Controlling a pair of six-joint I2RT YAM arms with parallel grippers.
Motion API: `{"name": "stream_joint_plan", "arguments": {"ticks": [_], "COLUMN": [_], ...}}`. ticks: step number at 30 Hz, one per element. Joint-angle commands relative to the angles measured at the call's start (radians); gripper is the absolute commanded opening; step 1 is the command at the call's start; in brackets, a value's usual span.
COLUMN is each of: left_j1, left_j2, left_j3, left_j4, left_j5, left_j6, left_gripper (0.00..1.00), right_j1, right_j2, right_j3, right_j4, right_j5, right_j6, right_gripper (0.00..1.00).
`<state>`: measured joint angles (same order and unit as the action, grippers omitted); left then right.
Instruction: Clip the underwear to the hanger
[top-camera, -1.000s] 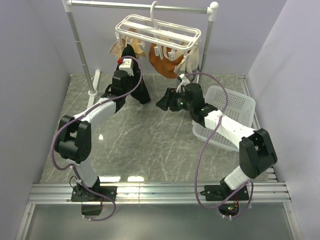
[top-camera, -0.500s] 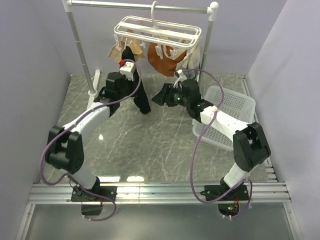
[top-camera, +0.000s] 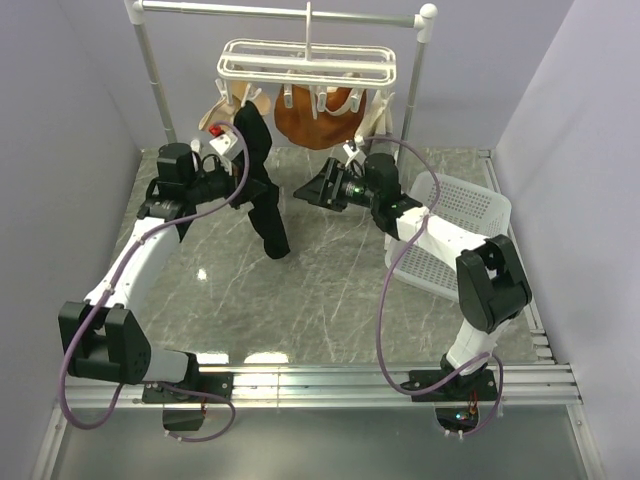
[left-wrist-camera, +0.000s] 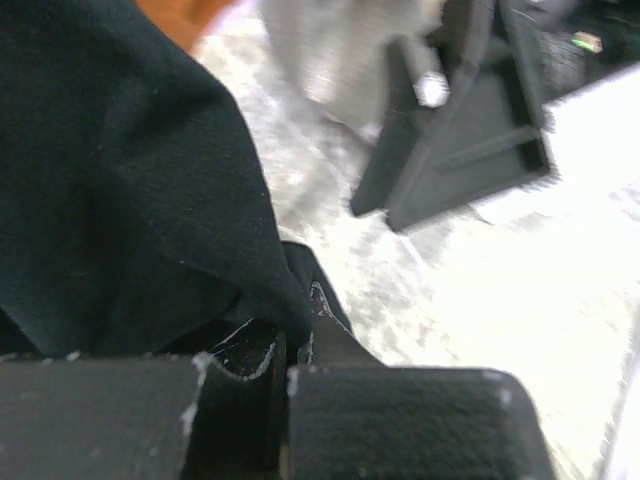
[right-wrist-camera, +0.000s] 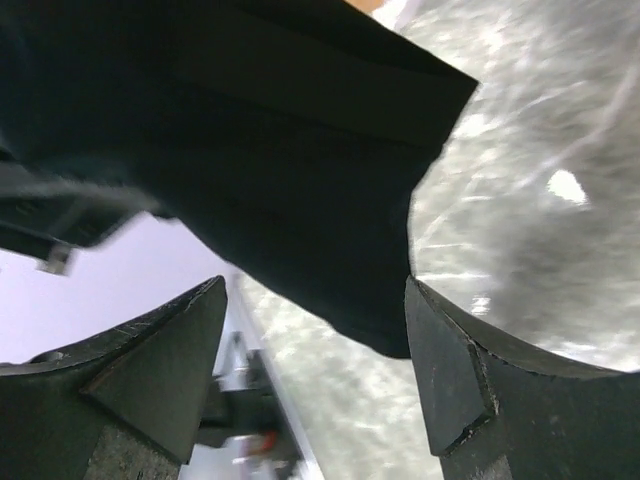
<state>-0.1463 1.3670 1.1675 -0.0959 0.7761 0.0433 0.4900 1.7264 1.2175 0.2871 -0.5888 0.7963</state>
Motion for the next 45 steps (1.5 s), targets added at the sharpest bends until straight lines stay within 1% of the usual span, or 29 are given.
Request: {"name": "stream_joint_plan", "arguments": {"ticks": [1, 2, 3, 5, 6, 10, 14, 15, 16, 21, 23, 24, 28, 29, 30, 32, 36, 38, 39, 40, 42, 43, 44, 45], "left_j1": [0.024, 0.030, 0.033, 0.039, 0.040, 0.044, 0.045, 0.045, 0.045, 0.045, 0.047, 0.047, 0.047, 0.047, 0.047, 0.047, 0.045, 0.047, 0.047, 0.047, 0.047, 0.048, 0.048, 0.048], "left_j2": [-0.046, -0.048, -0.049, -0.060, -0.065, -0.072, -0.095, -0.106, -0.120, -0.151, -0.163, -0.167, -0.178, -0.178, -0.180, -0.178, -0.172, -0.172, -0.174, -0.174, -0.178, -0.178, -0.177, -0.175], "left_j3": [-0.002, 0.001, 0.001, -0.005, -0.006, 0.011, -0.003, -0.020, -0.029, -0.052, -0.066, -0.071, -0.071, -0.068, -0.065, -0.057, -0.054, -0.055, -0.054, -0.049, -0.048, -0.049, -0.051, -0.054], "left_j4": [-0.008, -0.002, 0.005, 0.043, 0.056, 0.064, 0.088, 0.131, 0.142, 0.157, 0.194, 0.203, 0.225, 0.222, 0.220, 0.210, 0.226, 0.231, 0.213, 0.194, 0.133, 0.113, 0.099, 0.058], "left_j5": [0.236, 0.255, 0.270, 0.310, 0.328, 0.382, 0.394, 0.406, 0.411, 0.404, 0.400, 0.399, 0.413, 0.414, 0.414, 0.416, 0.422, 0.423, 0.422, 0.419, 0.413, 0.399, 0.388, 0.361], "left_j6": [0.030, 0.023, 0.000, -0.029, -0.077, -0.111, -0.177, -0.203, -0.215, -0.259, -0.293, -0.299, -0.327, -0.327, -0.326, -0.312, -0.326, -0.327, -0.318, -0.289, -0.252, -0.237, -0.218, -0.209], "left_gripper": [0.00, 0.00, 0.00, 0.00, 0.00, 0.00, 0.00, 0.00, 0.00, 0.00, 0.00, 0.00, 0.00, 0.00, 0.00, 0.00, 0.00, 0.00, 0.00, 0.00, 0.00, 0.00, 0.00, 0.00], "right_j1": [-0.008, -0.007, -0.007, -0.007, -0.004, -0.008, -0.013, -0.008, -0.008, 0.001, 0.004, 0.007, 0.030, 0.035, 0.038, 0.053, 0.070, 0.073, 0.071, 0.068, 0.055, 0.048, 0.042, 0.026], "right_j2": [0.016, 0.018, 0.024, 0.029, 0.021, 0.016, 0.045, 0.051, 0.068, 0.117, 0.137, 0.143, 0.177, 0.180, 0.191, 0.197, 0.208, 0.213, 0.213, 0.211, 0.194, 0.187, 0.176, 0.148], "right_j3": [0.005, -0.016, -0.025, -0.059, -0.076, -0.116, -0.165, -0.171, -0.174, -0.191, -0.197, -0.199, -0.193, -0.191, -0.191, -0.187, -0.180, -0.184, -0.187, -0.188, -0.196, -0.199, -0.200, -0.213], "right_j4": [0.113, 0.124, 0.142, 0.145, 0.174, 0.176, 0.242, 0.294, 0.311, 0.403, 0.438, 0.487, 0.579, 0.601, 0.645, 0.676, 0.682, 0.689, 0.695, 0.696, 0.702, 0.701, 0.686, 0.672], "right_j5": [-0.083, -0.085, -0.089, -0.089, -0.088, -0.089, -0.091, -0.101, -0.106, -0.101, -0.111, -0.114, -0.126, -0.126, -0.128, -0.129, -0.128, -0.124, -0.124, -0.128, -0.132, -0.132, -0.131, -0.114], "right_j6": [0.164, 0.194, 0.258, 0.314, 0.351, 0.388, 0.464, 0.498, 0.512, 0.600, 0.645, 0.665, 0.744, 0.786, 0.806, 0.842, 0.865, 0.873, 0.874, 0.871, 0.863, 0.850, 0.839, 0.825], "right_gripper": [0.79, 0.79, 0.79, 0.79, 0.79, 0.79, 0.80, 0.81, 0.81, 0.81, 0.82, 0.82, 0.82, 0.82, 0.82, 0.81, 0.78, 0.73, 0.69, 0.59, 0.49, 0.37, 0.30, 0.11]}}
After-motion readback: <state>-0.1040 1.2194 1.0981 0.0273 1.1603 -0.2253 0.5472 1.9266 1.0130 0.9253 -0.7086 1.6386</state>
